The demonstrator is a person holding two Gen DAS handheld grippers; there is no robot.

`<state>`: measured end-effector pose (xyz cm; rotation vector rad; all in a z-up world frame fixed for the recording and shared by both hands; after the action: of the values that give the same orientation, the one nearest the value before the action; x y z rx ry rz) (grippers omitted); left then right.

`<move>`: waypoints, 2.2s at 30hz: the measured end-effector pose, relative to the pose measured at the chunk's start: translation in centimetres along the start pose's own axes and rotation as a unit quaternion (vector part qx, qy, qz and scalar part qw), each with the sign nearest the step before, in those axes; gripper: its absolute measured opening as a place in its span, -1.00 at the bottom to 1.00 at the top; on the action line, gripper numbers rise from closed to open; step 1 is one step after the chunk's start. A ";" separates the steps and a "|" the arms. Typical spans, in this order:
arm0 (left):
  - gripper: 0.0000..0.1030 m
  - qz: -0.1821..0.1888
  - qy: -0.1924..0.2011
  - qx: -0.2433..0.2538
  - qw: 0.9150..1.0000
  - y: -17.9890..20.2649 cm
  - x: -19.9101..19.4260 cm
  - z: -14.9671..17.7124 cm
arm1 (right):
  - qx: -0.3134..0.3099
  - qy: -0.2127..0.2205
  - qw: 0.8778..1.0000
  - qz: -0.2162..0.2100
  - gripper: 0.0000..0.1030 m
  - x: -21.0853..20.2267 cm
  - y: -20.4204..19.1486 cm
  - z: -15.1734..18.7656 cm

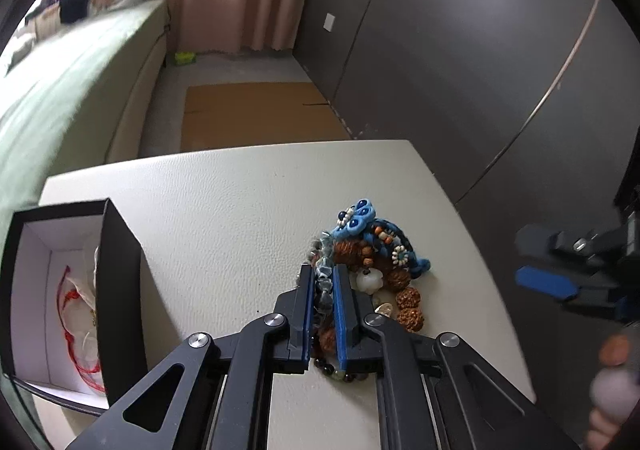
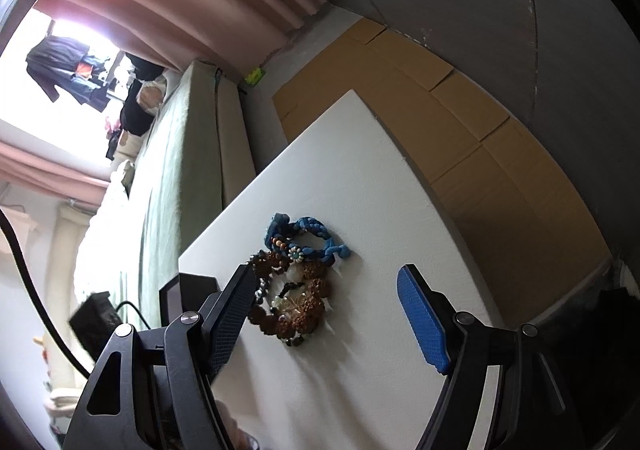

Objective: Organize jewelry

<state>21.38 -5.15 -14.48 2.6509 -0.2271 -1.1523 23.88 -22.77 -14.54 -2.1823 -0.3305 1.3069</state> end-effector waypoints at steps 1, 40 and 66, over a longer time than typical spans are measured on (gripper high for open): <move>-0.82 0.008 -0.007 -0.008 1.000 -0.2 0.0 0.0 | -0.003 -0.002 1.000 0.002 0.45 0.2 -0.2 0.1; -0.82 0.015 0.112 -0.131 0.985 -10.5 -10.1 -3.6 | -0.064 0.033 0.997 -0.011 -0.29 9.7 -6.0 0.2; -0.82 -0.011 0.179 -0.198 0.964 -18.0 -18.6 -2.4 | -0.171 0.081 0.970 -0.153 -0.81 2.9 -19.1 6.3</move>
<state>11.39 16.89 -4.94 2.4410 0.0928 -0.6205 21.27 -3.76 -7.75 -2.3788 -0.8442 0.9487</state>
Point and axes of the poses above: each gripper's, at about its wrist camera, not at the fingertips, and x roughly the way its jaws point, y to its right, z to its underside, the point moved 3 cm from there along x, roughly the way its jaws point, and after that the axes turned 7 degrees about y, right-handed, at the moved point
